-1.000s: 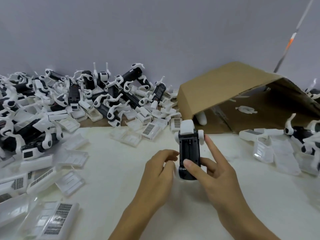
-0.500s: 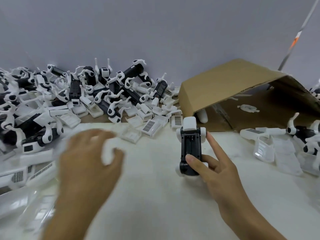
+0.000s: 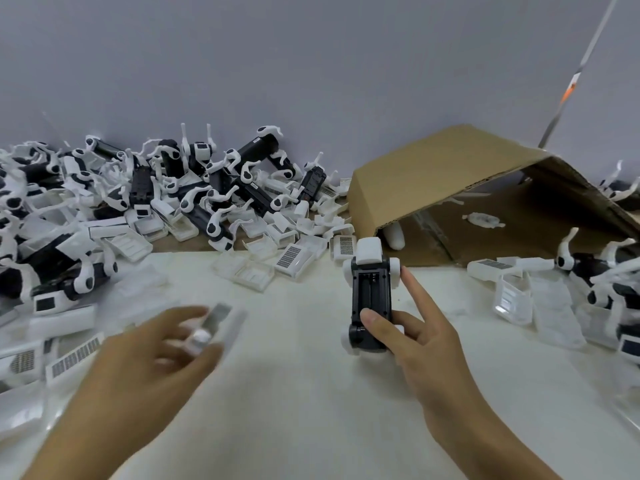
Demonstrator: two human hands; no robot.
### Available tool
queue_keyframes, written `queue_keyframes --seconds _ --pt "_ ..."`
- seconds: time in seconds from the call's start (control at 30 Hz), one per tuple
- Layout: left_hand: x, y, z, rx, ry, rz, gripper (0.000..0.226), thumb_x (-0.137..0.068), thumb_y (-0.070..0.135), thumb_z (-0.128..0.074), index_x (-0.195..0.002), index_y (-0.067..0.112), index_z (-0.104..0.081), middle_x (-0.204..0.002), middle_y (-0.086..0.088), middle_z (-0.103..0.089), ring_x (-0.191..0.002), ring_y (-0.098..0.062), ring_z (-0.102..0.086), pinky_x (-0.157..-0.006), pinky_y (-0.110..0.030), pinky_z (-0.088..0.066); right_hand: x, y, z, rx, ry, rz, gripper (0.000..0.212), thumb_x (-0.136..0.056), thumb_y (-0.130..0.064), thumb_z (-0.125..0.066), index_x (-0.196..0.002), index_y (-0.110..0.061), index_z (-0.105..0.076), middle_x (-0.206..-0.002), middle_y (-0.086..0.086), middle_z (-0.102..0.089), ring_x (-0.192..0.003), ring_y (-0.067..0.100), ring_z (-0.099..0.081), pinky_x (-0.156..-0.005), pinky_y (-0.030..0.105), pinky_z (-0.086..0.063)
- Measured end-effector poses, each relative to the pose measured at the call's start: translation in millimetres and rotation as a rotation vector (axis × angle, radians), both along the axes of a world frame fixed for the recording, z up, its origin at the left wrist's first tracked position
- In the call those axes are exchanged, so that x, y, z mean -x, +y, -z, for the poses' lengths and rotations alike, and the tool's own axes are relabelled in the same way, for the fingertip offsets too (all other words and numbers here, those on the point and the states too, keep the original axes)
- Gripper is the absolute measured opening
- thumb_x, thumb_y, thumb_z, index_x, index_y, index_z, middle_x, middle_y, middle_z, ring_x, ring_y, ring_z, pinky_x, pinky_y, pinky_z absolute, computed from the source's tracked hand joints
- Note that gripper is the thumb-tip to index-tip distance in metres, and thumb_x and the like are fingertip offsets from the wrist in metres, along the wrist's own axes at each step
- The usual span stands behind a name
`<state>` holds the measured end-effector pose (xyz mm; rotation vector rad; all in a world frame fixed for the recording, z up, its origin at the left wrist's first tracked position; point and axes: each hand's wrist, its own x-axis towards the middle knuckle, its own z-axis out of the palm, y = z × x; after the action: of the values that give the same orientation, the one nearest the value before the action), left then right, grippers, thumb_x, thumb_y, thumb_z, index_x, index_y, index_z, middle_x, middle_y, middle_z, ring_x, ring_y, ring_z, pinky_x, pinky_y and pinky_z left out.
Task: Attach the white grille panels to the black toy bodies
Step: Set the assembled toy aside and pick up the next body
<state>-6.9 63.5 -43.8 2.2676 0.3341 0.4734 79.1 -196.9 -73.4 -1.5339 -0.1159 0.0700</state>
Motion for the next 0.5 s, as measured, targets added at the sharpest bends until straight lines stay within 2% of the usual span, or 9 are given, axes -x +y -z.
queue_keyframes --seconds 0.07,0.17,0.23,0.27,0.4,0.5 --pt "-25.5 -24.5 -8.2 0.257 -0.099 0.159 0.036 -0.074 0.024 -0.085 -0.104 0.038 -0.071 -0.085 0.011 -0.076 -0.07 -0.005 -0.072 -0.065 -0.01 -0.054 -1.1 -0.5 -0.3 -0.002 -0.007 0.004 0.086 -0.061 -0.052 -0.075 -0.135 -0.065 -0.034 -0.093 -0.015 -0.078 -0.089 0.009 -0.072 -0.075 0.024 -0.043" --pt "-59.9 -71.5 -16.4 0.506 -0.152 0.351 0.038 -0.083 0.033 -0.079 -0.118 0.033 -0.066 -0.088 0.001 -0.076 -0.082 -0.015 -0.074 -0.08 -0.028 -0.06 -1.5 -0.3 0.8 -0.01 -0.019 0.002 0.08 -0.074 -0.043 -0.077 -0.139 -0.062 -0.035 -0.094 -0.015 -0.078 -0.089 0.001 -0.073 -0.077 0.022 -0.043" --pt "-72.7 -92.1 -9.5 0.514 -0.172 0.41 0.04 -0.083 0.033 -0.065 -0.122 0.038 -0.064 -0.083 0.004 -0.074 -0.085 -0.012 -0.072 -0.085 -0.034 -0.06 -1.7 -0.2 2.0 0.004 -0.039 -0.006 0.072 -0.084 -0.037 -0.076 -0.135 -0.066 -0.035 -0.095 -0.018 -0.078 -0.091 -0.001 -0.072 -0.076 0.021 -0.043" --pt "-75.7 -99.7 -4.7 0.5 -0.186 0.427 0.041 -0.083 0.035 -0.064 -0.124 0.042 -0.063 -0.081 0.007 -0.072 -0.086 -0.01 -0.072 -0.085 -0.033 -0.059 -1.6 0.1 2.1 0.015 -0.049 -0.014 0.068 -0.087 -0.036 -0.074 -0.132 -0.07 -0.036 -0.096 -0.021 -0.077 -0.093 -0.001 -0.071 -0.076 0.021 -0.043" --pt "-73.5 -111.6 9.1 0.469 -0.225 0.44 0.054 -0.08 0.046 -0.07 -0.126 0.066 -0.052 -0.082 0.009 -0.067 -0.083 -0.01 -0.072 -0.069 -0.017 -0.055 -0.3 -0.4 1.0 0.003 -0.1 -0.04 0.063 -0.092 -0.034 -0.07 -0.124 -0.078 -0.039 -0.102 -0.025 -0.075 -0.101 0.005 -0.072 -0.081 0.024 -0.047" --pt "-68.8 -110.3 13.1 0.388 -0.277 0.445 0.056 -0.081 0.049 -0.07 -0.132 0.063 -0.05 -0.087 0.01 -0.068 -0.087 -0.013 -0.07 -0.071 -0.019 -0.057 4.2 2.3 -2.3 0.008 -0.154 -0.04 0.059 -0.089 -0.038 -0.07 -0.119 -0.08 -0.042 -0.099 -0.029 -0.074 -0.096 0.005 -0.074 -0.073 0.009 -0.052"
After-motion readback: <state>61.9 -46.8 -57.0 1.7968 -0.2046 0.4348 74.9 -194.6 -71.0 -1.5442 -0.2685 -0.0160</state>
